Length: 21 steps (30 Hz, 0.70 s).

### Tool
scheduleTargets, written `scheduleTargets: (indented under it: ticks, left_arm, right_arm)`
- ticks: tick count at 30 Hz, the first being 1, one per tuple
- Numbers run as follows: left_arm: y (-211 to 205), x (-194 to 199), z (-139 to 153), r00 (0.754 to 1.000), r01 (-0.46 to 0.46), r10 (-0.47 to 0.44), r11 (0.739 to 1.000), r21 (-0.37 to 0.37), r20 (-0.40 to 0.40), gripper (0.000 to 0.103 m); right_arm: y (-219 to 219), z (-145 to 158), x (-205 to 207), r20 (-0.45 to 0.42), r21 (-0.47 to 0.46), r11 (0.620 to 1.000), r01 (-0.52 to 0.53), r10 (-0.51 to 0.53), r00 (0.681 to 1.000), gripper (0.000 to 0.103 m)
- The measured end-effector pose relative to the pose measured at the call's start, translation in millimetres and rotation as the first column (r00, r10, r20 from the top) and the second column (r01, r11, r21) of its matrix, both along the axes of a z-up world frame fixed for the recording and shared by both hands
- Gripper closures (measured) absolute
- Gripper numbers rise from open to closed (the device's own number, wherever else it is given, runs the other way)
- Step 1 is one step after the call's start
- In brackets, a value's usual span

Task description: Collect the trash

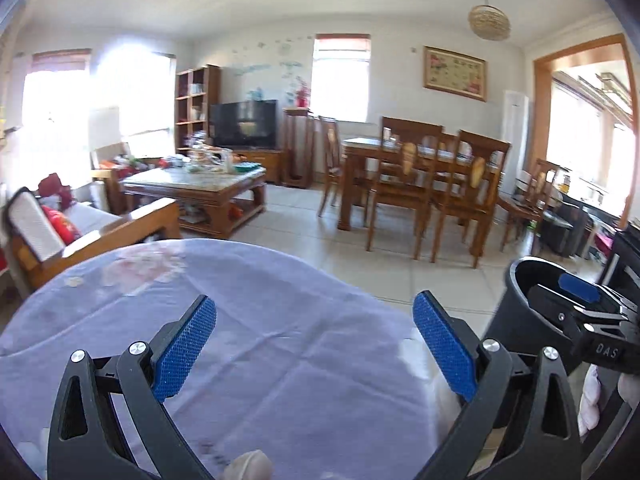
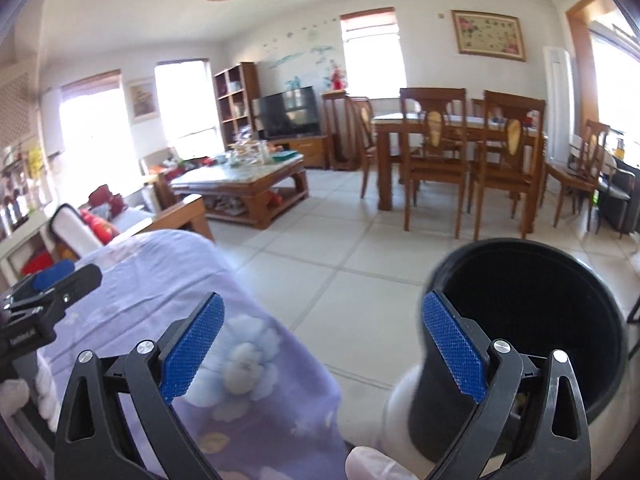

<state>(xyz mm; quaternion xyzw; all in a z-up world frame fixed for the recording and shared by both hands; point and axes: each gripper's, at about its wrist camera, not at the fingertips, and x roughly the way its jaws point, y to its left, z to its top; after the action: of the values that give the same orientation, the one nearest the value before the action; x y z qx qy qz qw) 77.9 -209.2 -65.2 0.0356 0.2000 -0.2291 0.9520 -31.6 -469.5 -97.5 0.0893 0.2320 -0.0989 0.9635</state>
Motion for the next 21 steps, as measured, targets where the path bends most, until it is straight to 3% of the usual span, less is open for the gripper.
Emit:
scheduleTargets:
  ticks: [5,12,16,21]
  left_arm:
    - [99,14,20,0.970,-0.227,0.226,0.974,0.004,0.088,0.005]
    - [207,22,21,0.901,-0.420,0.424,0.905,-0.067,0.092,0.005]
    - [227,31,15,0.880,-0.462,0.469,0.882,-0.088,0.081,0.005]
    - [226,36,8,0.880,-0.461,0.469,0.882,-0.100,0.080,0.005]
  right_arm:
    - [110,29,51,0.126,-0.079,0.988,-0.130,0.139,0.982,0.005]
    - [225,50,105,0.218,-0.060,0.964,-0.258,0.265,0.939,0.005]
    - [260,49,117,0.251,-0.076,0.966,-0.246,0.257,0.933,0.005]
    - [272,36,121,0.258,-0.121,0.968,-0.220,0.245,0.935,0.005]
